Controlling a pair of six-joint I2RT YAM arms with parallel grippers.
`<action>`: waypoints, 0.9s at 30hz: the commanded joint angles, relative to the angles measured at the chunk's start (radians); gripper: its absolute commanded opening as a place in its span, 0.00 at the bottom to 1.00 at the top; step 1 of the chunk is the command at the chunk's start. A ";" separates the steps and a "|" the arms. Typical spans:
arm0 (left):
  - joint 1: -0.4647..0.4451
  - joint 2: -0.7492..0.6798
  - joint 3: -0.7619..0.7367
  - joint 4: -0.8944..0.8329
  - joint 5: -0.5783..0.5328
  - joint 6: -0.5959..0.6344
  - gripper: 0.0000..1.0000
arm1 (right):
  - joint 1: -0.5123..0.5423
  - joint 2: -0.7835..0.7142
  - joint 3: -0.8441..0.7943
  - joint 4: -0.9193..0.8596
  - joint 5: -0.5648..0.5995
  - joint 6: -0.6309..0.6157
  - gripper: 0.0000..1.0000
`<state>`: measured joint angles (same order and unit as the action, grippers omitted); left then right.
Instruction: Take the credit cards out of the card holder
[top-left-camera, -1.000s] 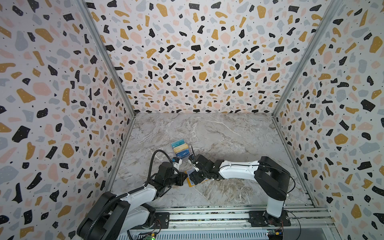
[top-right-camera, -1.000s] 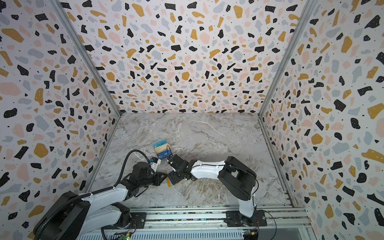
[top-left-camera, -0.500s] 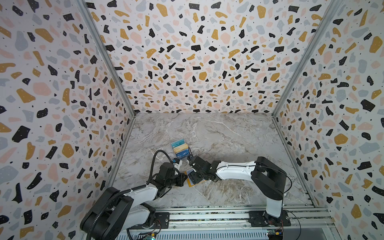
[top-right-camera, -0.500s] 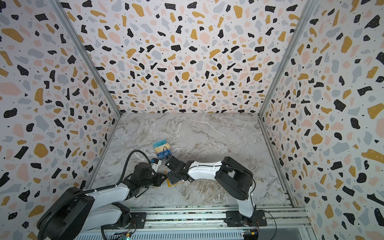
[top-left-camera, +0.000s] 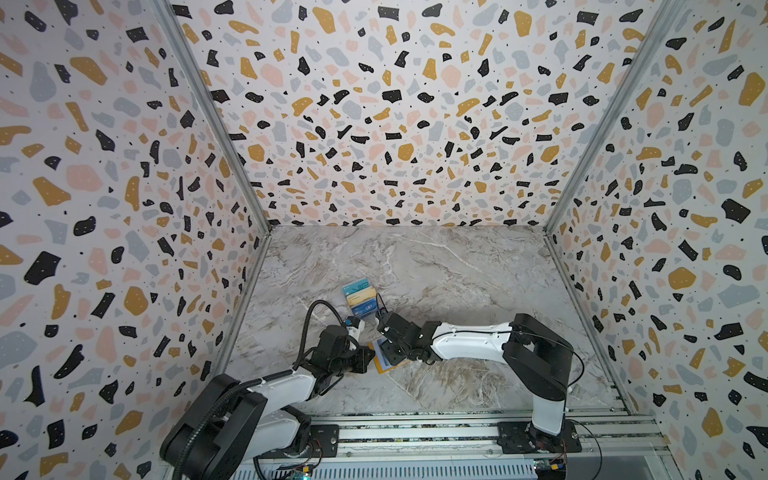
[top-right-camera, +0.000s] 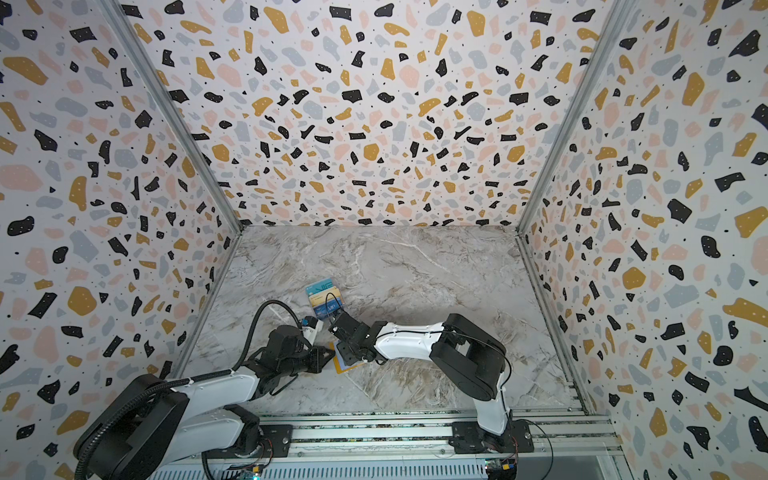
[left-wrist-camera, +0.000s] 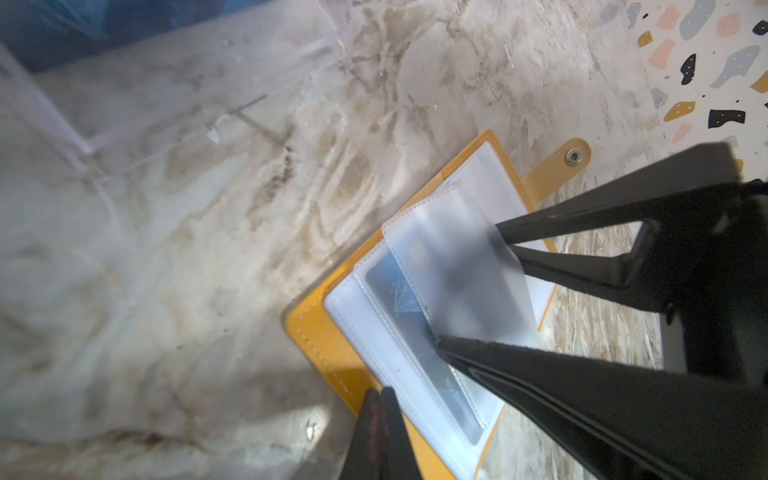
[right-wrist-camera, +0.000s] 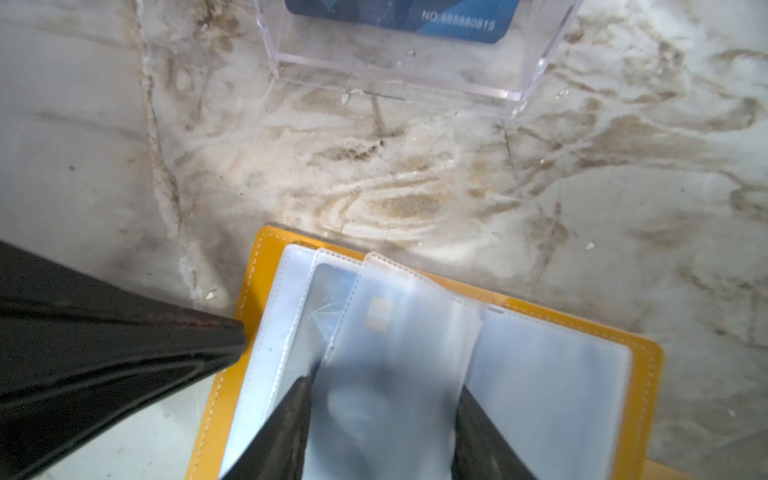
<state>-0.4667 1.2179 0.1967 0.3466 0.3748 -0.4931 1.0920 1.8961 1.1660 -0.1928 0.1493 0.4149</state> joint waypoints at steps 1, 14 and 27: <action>-0.004 0.009 -0.017 -0.009 -0.028 0.008 0.00 | -0.012 -0.015 0.015 -0.073 0.049 0.014 0.52; -0.004 0.010 -0.016 -0.015 -0.036 0.010 0.00 | -0.045 -0.066 -0.012 -0.128 0.146 0.043 0.40; -0.004 0.017 -0.013 -0.017 -0.036 0.012 0.00 | -0.062 -0.123 -0.051 -0.156 0.191 0.053 0.36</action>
<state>-0.4671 1.2198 0.1967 0.3473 0.3611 -0.4911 1.0348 1.8256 1.1252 -0.3058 0.3065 0.4519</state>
